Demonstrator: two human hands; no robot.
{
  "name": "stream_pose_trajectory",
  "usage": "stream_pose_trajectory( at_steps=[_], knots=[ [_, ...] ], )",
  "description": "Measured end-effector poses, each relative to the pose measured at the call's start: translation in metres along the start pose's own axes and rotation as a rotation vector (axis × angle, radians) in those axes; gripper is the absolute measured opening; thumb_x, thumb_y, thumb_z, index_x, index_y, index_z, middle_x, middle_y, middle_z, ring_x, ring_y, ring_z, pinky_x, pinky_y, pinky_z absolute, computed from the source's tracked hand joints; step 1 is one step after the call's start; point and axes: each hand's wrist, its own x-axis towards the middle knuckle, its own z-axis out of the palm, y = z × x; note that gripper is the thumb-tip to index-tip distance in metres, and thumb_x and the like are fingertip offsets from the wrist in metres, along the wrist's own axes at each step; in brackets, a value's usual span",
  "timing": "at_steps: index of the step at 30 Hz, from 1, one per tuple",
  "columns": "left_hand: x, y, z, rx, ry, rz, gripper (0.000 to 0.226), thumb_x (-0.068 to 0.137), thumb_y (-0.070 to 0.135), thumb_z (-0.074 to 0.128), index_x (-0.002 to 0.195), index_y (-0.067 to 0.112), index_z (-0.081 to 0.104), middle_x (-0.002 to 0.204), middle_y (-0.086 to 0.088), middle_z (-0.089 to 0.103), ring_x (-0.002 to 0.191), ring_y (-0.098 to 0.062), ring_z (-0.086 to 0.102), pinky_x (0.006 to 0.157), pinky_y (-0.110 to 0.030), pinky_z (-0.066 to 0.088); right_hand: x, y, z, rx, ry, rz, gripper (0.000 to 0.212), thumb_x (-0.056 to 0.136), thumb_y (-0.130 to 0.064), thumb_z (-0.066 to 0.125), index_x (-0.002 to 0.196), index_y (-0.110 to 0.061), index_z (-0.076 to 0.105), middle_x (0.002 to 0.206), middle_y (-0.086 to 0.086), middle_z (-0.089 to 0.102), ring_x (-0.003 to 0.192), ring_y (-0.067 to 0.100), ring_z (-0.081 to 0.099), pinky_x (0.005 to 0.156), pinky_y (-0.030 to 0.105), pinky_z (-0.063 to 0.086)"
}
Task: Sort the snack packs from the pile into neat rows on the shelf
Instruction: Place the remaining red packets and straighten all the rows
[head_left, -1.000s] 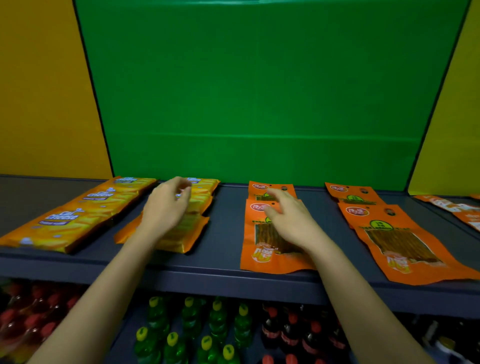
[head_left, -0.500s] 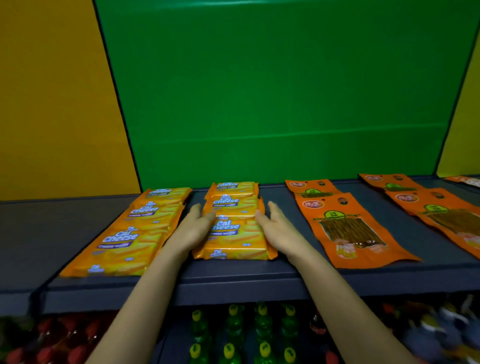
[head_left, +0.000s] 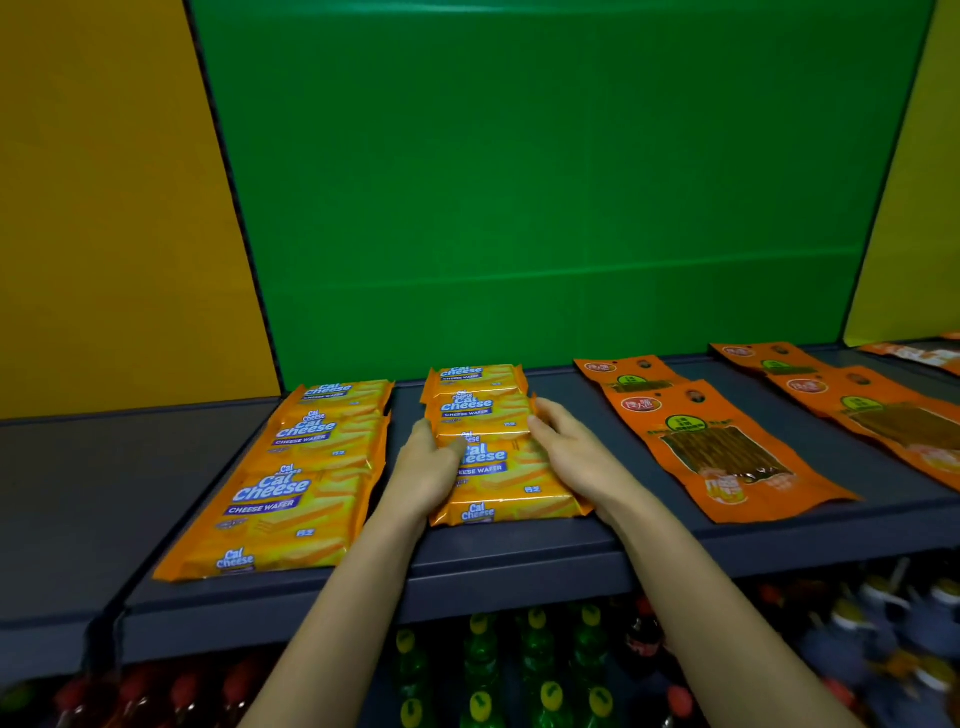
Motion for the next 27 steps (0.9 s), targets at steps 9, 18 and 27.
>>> stream_pose_trajectory(
  at_steps=[9,18,27],
  knots=[
    [-0.003,0.004,0.003,0.154,-0.029,0.029,0.049,0.094,0.019,0.050,0.139,0.007,0.035,0.140,-0.011,0.047,0.121,-0.027,0.052,0.101,-0.037,0.043,0.005,0.008,-0.003,-0.061,-0.023,-0.019,0.052,0.096,-0.017,0.046,0.145,-0.022,0.028,0.145,0.002,0.040,0.119,0.015,0.049,0.091,0.025,0.042],
    [-0.008,0.012,-0.006,0.343,-0.110,0.053,0.059,0.094,0.029,0.046,0.146,0.015,0.020,0.156,-0.007,0.019,0.140,-0.026,0.028,0.115,-0.038,0.025,0.007,0.005,-0.009,-0.370,-0.057,-0.043,0.049,0.095,-0.026,0.047,0.142,-0.014,0.035,0.147,0.007,0.037,0.136,0.024,0.034,0.111,0.036,0.029],
    [-0.015,0.015,-0.096,0.422,0.130,0.257,0.038,0.096,0.024,0.045,0.132,0.013,0.047,0.141,-0.006,0.047,0.130,-0.021,0.042,0.103,-0.027,0.032,-0.013,-0.042,0.023,-0.457,-0.039,-0.278,0.047,0.097,-0.019,0.042,0.142,-0.009,0.034,0.151,0.004,0.033,0.139,0.018,0.029,0.106,0.021,0.020]
  ],
)
